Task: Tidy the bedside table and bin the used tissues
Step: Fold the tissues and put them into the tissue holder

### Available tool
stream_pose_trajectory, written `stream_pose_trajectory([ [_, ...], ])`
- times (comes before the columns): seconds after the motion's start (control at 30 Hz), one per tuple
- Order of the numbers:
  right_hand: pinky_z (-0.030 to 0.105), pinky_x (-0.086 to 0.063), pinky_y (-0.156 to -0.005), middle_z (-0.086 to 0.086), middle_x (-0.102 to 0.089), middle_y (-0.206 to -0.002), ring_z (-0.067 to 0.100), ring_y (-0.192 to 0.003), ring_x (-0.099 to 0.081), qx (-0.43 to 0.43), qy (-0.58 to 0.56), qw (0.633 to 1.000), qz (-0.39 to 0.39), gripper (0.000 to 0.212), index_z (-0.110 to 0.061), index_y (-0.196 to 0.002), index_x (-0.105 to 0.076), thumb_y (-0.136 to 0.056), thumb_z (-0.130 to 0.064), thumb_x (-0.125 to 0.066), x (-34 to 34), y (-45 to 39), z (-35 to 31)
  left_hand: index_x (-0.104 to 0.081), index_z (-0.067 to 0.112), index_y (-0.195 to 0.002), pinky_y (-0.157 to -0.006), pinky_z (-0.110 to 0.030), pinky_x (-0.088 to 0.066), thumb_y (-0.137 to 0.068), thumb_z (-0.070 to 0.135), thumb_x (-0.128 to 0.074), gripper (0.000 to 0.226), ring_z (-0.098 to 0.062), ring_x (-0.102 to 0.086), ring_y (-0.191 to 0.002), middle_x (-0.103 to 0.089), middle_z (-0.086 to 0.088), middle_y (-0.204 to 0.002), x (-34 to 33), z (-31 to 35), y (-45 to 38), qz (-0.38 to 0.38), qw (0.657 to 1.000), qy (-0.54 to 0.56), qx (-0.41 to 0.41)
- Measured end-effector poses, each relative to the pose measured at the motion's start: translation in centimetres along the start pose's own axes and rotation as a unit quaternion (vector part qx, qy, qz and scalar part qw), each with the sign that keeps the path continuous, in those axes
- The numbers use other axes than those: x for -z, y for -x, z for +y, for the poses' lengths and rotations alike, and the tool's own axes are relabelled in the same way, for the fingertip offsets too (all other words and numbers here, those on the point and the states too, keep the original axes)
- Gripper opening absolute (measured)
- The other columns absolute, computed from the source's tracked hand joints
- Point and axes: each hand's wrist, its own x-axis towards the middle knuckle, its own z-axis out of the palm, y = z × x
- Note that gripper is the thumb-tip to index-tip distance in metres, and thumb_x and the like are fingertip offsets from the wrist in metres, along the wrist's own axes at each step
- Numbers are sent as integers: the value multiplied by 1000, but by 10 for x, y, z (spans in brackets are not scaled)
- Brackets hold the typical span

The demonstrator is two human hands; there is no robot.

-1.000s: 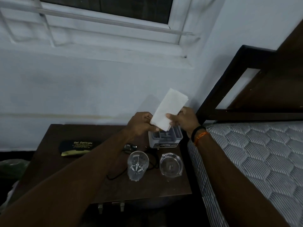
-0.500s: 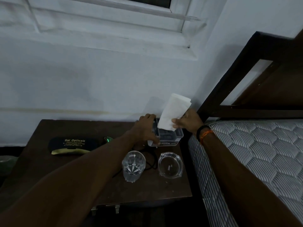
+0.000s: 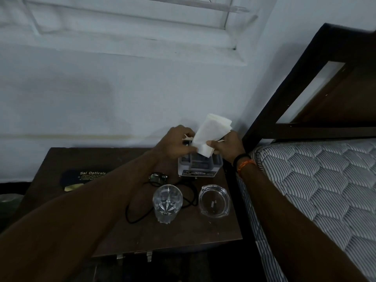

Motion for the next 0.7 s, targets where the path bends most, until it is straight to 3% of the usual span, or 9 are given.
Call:
stream_pose_trajectory([
  [0.07, 48, -62, -69, 10, -75, -98, 25, -85, -73, 24, 57, 998, 5, 36, -8, -103, -72, -72, -23, -84, 0, 1, -3, -70, 11, -94, -74, -31, -53, -73, 22, -82, 27, -21, -67, -86, -71, -6, -93, 5, 11, -2, 16, 999, 28, 6],
  [0.23, 46, -62, -72, 6, -75, -101, 23, -87, -71, 65, 103, 992, 15, 41, -13, -111, -70, -73, -24, -83, 1, 8, -9, -72, 9, -97, -74, -35, -57, -72, 18, -81, 28, -21, -69, -82, -74, -7, -89, 2, 20, -1, 2, 999, 23, 23],
  [0.33, 40, -60, -79, 7, -75, -104, 23, -91, -70, 69, 141, 988, 8, 40, -11, -109, -70, -72, -18, -83, 2, 10, -11, -70, 6, -85, -70, -36, -55, -68, 17, -83, 24, -21, -68, -76, -73, -10, -82, -1, 19, -2, 25, 998, 28, 40],
  [0.5, 36, -57, -76, 8, -75, -98, 24, -88, -69, 72, 188, 979, 27, 30, -9, -98, -72, -70, -13, -80, -3, 15, -12, -65, 15, -74, -53, -14, -46, -63, 18, -89, 26, -5, -61, -62, -70, 0, -72, -9, 21, -1, 41, 996, 55, 55],
  [0.57, 35, -57, -73, 9, -75, -95, 25, -86, -69, 76, 208, 974, 37, 25, -8, -94, -72, -71, -14, -79, -5, 17, -11, -69, 15, -81, -59, -14, -49, -61, 20, -90, 30, -8, -66, -70, -72, 2, -77, -12, 22, 0, 32, 996, 59, 52],
  [0.7, 28, -50, -72, 12, -75, -99, 28, -90, -69, 89, 238, 965, 66, 29, -7, -101, -73, -75, -19, -77, -9, 21, -7, -70, 9, -106, -80, -32, -55, -60, 18, -89, 50, -19, -68, -90, -74, -6, -100, -13, 24, 1, 28, 999, 20, 22],
])
